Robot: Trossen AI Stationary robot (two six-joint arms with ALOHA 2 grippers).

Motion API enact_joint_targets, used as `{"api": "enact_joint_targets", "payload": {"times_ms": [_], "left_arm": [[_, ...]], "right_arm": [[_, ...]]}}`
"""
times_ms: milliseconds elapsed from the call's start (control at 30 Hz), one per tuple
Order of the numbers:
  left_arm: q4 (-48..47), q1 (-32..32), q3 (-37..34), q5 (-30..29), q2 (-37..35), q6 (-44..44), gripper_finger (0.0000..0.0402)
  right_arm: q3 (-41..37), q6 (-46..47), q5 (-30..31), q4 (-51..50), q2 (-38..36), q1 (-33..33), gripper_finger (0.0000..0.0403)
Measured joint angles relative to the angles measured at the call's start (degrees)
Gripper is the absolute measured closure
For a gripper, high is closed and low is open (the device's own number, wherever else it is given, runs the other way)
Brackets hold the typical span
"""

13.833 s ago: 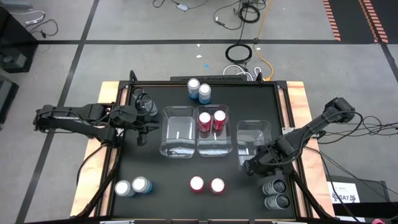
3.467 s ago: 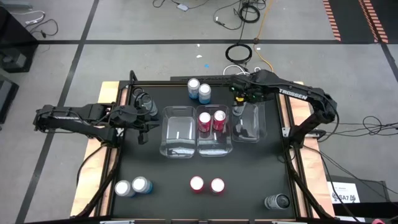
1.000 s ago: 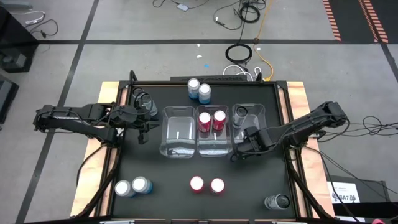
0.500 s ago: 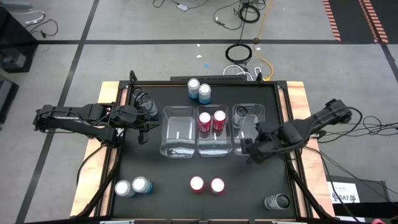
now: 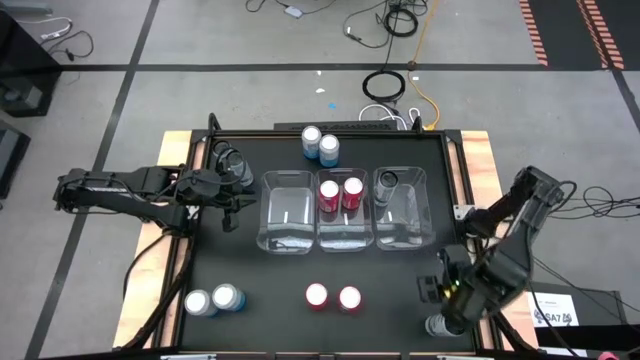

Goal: Sort soda cans
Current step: Put the white-blue soda can into the right transparent bin

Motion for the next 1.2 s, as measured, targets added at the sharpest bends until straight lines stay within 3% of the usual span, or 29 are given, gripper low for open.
{"api": "enact_joint_targets", "payload": {"times_ms": [200,1200], "left_arm": [[0.0,0.0,0.0,0.0,0.0,0.0,0.0278],[0.0,0.0,0.0,0.0,0.0,0.0,0.0278]], "right_arm": [[0.0,0.1,-2.5,0.4,2.3,3.4,0.0094],[0.0,-1.2,-1.0,4.0,9.8,10.4,0.0094]]}}
